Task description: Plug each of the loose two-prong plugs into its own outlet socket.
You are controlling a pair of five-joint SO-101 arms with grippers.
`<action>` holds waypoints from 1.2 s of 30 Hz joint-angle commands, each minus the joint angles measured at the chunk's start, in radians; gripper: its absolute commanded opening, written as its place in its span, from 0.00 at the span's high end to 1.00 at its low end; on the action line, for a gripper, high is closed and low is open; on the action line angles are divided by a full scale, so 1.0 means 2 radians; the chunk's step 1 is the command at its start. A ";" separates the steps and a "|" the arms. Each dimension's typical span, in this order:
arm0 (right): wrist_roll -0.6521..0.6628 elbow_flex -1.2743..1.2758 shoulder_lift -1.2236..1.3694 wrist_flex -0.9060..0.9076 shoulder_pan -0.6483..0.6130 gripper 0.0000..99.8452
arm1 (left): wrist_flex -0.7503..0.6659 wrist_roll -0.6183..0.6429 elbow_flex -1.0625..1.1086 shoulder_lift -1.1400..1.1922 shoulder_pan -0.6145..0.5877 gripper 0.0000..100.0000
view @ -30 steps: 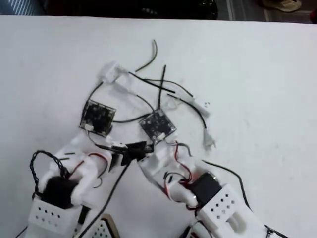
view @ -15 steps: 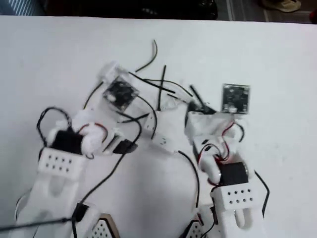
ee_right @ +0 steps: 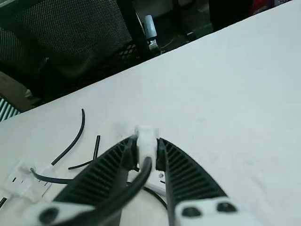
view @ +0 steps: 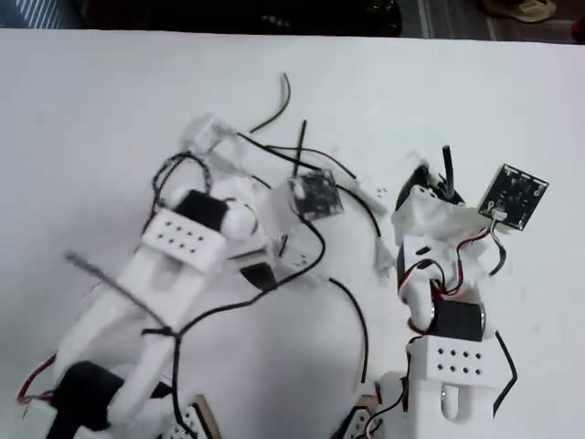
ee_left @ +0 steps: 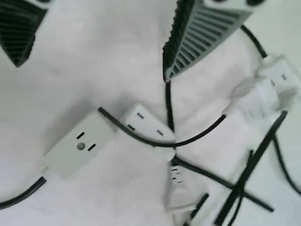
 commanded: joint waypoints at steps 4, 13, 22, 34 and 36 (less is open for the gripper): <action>-0.003 -0.005 -0.008 -0.011 0.007 0.98 | -0.067 -0.007 -0.024 0.066 0.051 0.59; -0.003 -0.004 -0.008 -0.010 0.004 0.98 | -0.150 -0.009 -0.025 0.139 0.072 0.59; -0.003 -0.004 -0.008 -0.009 0.004 0.98 | -0.193 -0.009 -0.020 0.202 0.080 0.73; -0.003 -0.003 -0.008 -0.008 0.004 0.98 | -0.019 -0.005 -0.019 0.090 0.078 0.98; -0.003 -0.003 -0.008 -0.008 0.004 0.98 | 0.031 0.003 -0.018 0.063 0.078 0.98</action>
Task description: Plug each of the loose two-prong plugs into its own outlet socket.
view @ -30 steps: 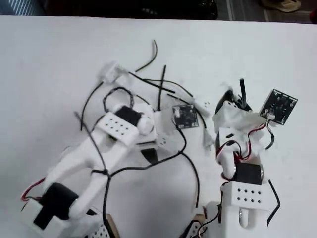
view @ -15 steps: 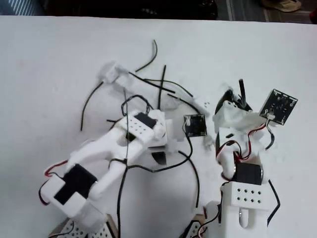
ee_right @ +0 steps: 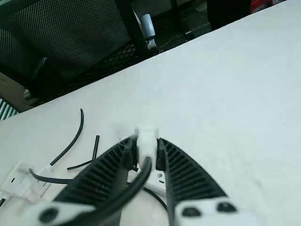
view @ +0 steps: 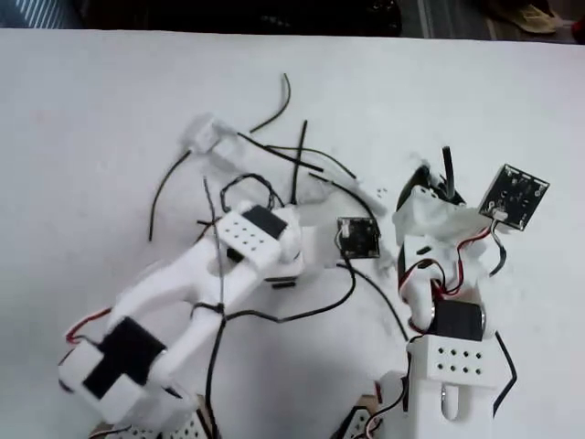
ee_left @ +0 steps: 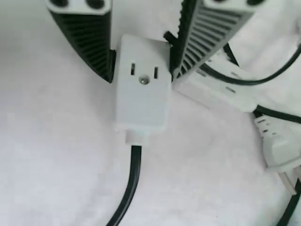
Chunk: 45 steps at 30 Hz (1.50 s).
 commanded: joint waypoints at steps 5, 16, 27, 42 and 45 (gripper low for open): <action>-0.003 -0.003 -0.008 -0.007 0.000 0.98 | 0.120 0.068 0.025 -0.113 -0.009 0.98; -0.001 0.002 -0.008 -0.007 -0.014 0.98 | 0.022 0.077 0.219 -0.257 -0.086 0.97; 0.000 0.003 -0.008 -0.007 -0.016 0.98 | 0.068 0.144 0.229 -0.359 -0.117 0.70; 0.001 0.003 -0.008 -0.007 -0.016 0.98 | 0.090 0.133 0.292 -0.401 -0.071 0.70; 0.001 0.003 -0.008 -0.007 -0.016 0.98 | 0.077 0.135 0.296 -0.400 -0.069 0.70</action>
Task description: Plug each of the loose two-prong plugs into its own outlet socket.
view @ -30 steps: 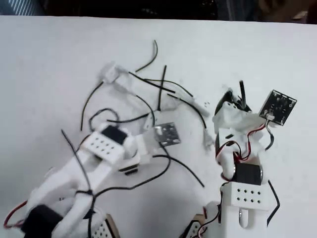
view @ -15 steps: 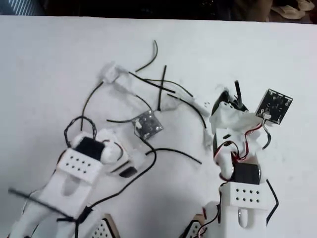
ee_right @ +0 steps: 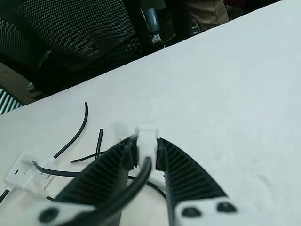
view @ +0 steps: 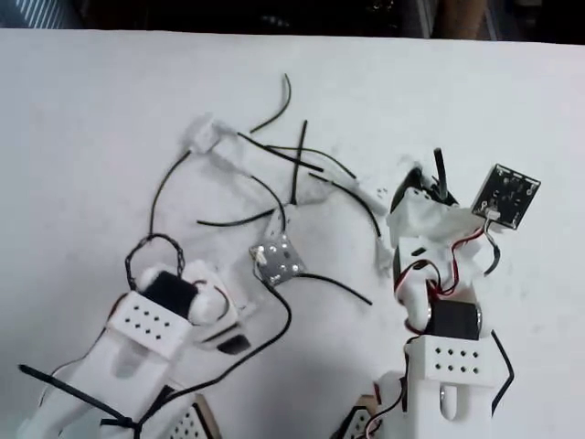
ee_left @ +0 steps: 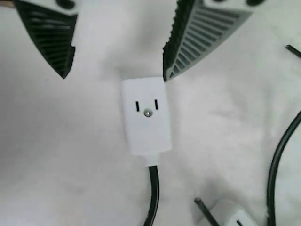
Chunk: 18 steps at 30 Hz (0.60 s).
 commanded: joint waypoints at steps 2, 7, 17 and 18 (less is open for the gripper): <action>0.001 -0.004 -0.008 -0.007 -0.003 0.98 | -0.025 -0.003 0.002 -0.004 0.007 0.70; 0.001 -0.004 -0.008 -0.007 -0.003 0.98 | -0.058 -0.004 -0.012 0.089 0.007 0.70; 0.001 0.000 -0.008 -0.009 -0.003 0.98 | -0.048 -0.045 -0.165 0.287 -0.077 0.70; 0.001 0.000 -0.008 -0.009 -0.003 0.98 | -0.048 -0.056 -0.184 0.300 -0.098 0.70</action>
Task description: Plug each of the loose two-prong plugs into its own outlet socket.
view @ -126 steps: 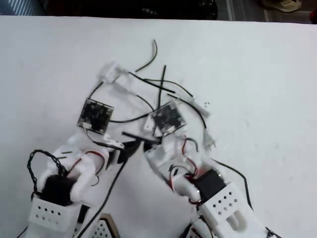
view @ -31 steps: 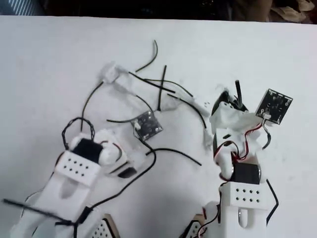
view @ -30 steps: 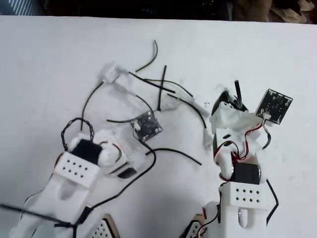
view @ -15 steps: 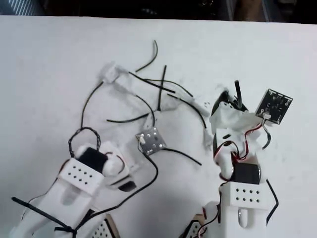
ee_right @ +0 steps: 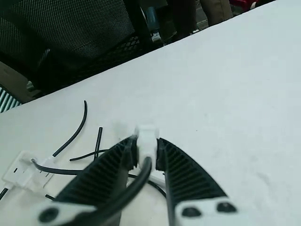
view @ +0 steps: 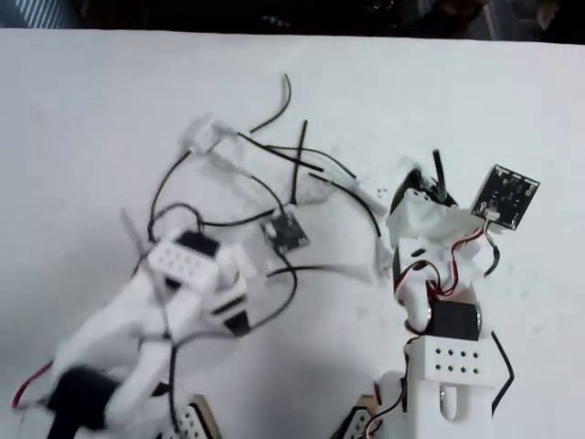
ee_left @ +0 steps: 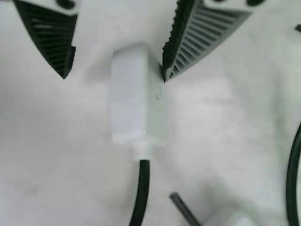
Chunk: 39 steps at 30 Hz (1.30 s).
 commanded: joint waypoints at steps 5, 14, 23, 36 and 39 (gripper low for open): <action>0.002 -0.005 -0.008 -0.010 -0.003 0.98 | 0.010 -0.057 -0.153 0.097 -0.133 0.70; 0.002 -0.005 -0.008 -0.010 -0.003 0.98 | 0.103 -0.070 -0.272 0.148 -0.153 0.70; 0.002 -0.005 -0.008 -0.010 -0.003 0.98 | 0.137 -0.072 -0.269 0.122 -0.105 0.70; 0.002 -0.005 -0.008 -0.010 -0.003 0.98 | -0.038 -0.087 -0.122 0.119 -0.062 0.78; 0.002 -0.005 -0.008 -0.010 -0.003 0.98 | -0.026 -0.055 -0.119 0.117 -0.040 0.86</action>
